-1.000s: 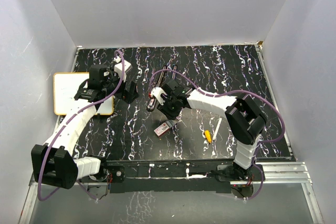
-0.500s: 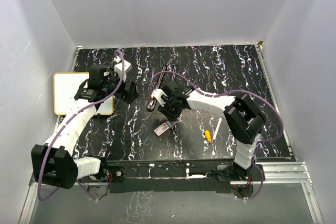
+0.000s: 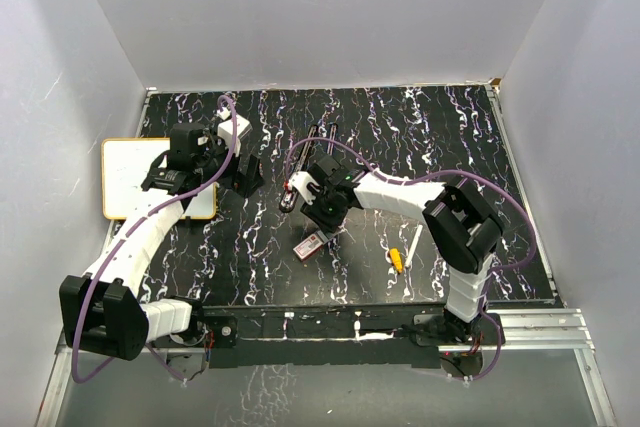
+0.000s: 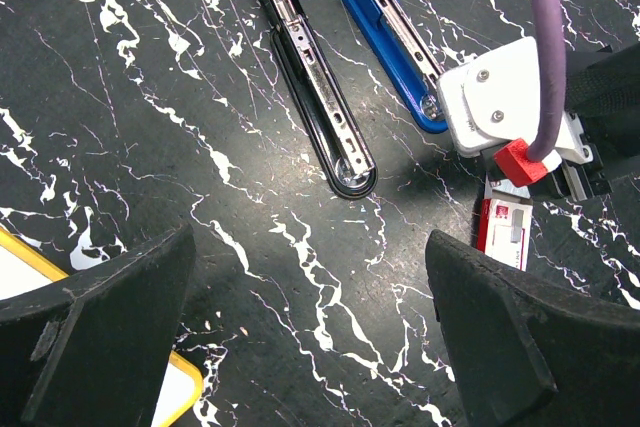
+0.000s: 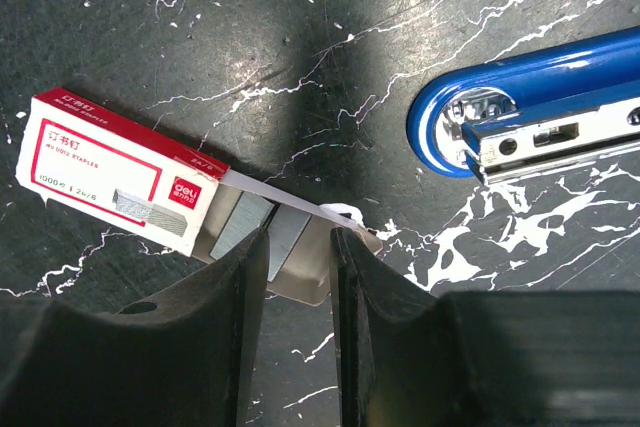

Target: Load the staples into the stapler

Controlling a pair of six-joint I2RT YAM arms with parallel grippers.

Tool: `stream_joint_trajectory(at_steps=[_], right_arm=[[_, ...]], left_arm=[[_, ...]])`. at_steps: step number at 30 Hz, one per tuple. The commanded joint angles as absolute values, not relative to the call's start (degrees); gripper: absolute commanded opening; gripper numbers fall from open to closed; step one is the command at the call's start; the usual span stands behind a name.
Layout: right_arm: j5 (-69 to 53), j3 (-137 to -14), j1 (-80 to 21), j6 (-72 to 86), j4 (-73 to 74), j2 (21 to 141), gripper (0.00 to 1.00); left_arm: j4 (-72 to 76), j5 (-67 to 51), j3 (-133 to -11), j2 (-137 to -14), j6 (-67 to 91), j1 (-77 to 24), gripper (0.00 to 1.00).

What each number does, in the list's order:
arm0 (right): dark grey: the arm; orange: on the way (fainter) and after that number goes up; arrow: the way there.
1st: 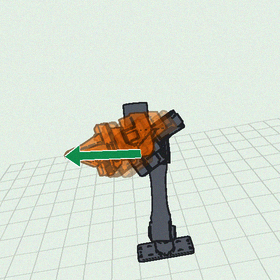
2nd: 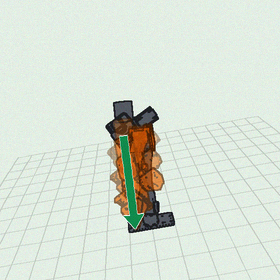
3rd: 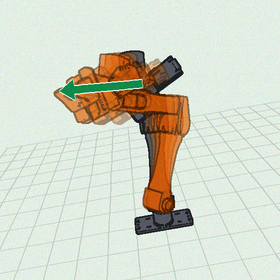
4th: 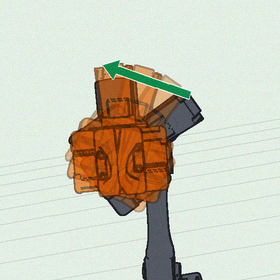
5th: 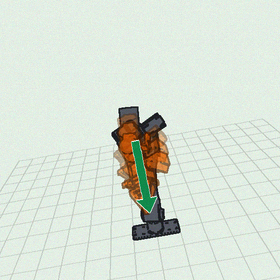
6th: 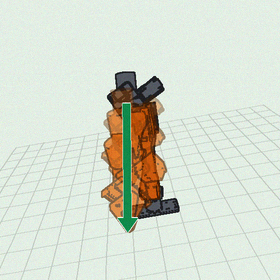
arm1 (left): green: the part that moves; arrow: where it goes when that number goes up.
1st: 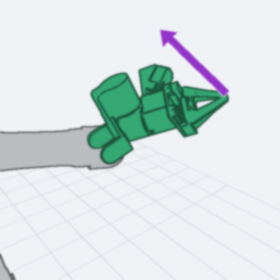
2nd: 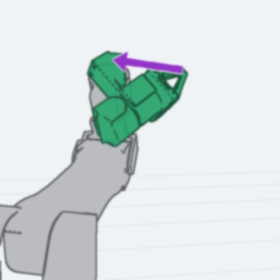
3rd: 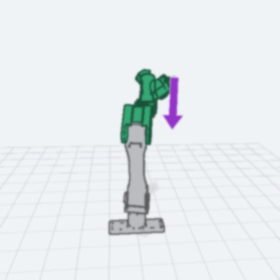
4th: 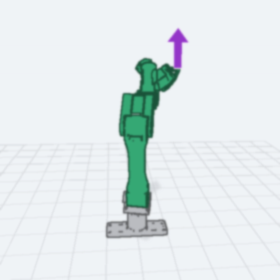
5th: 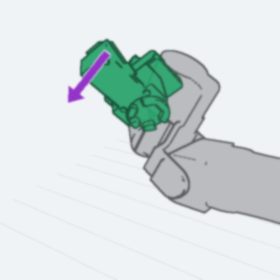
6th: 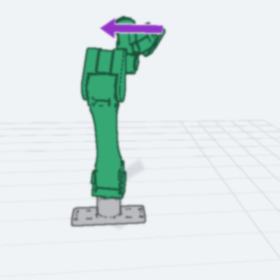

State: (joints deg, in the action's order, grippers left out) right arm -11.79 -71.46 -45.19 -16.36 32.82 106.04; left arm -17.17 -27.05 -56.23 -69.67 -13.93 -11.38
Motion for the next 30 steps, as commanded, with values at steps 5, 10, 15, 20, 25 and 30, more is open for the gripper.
stream_joint_trajectory(at_steps=[5,10,15,20,25,30], right_arm=[[-11.88,-71.73,-44.89,-15.97,31.26,106.57,0.34],[-12.52,-71.63,-44.91,-15.83,31.28,106.65,0.34],[-13.05,-71.53,-44.91,-15.58,31.27,106.61,0.35],[-13.11,-71.46,-45.0,-15.56,31.21,106.69,0.35],[-12.78,-71.24,-45.4,-15.85,31.23,106.87,0.36],[-12.95,-70.94,-45.62,-15.91,31.34,106.89,0.37]], left_arm=[[-17.67,-28.56,-55.99,-67.68,-14.66,-11.33,0.97],[-17.67,-28.48,-55.9,-67.73,-14.68,-11.3,0.97],[-17.67,-28.48,-55.9,-67.67,-14.68,-11.29,0.97],[-17.58,-28.48,-55.82,-67.54,-14.68,-11.28,0.97],[-17.58,-28.56,-55.88,-67.68,-14.66,-11.3,0.97],[-17.58,-28.57,-55.9,-67.79,-14.5,-11.34,0.97]])
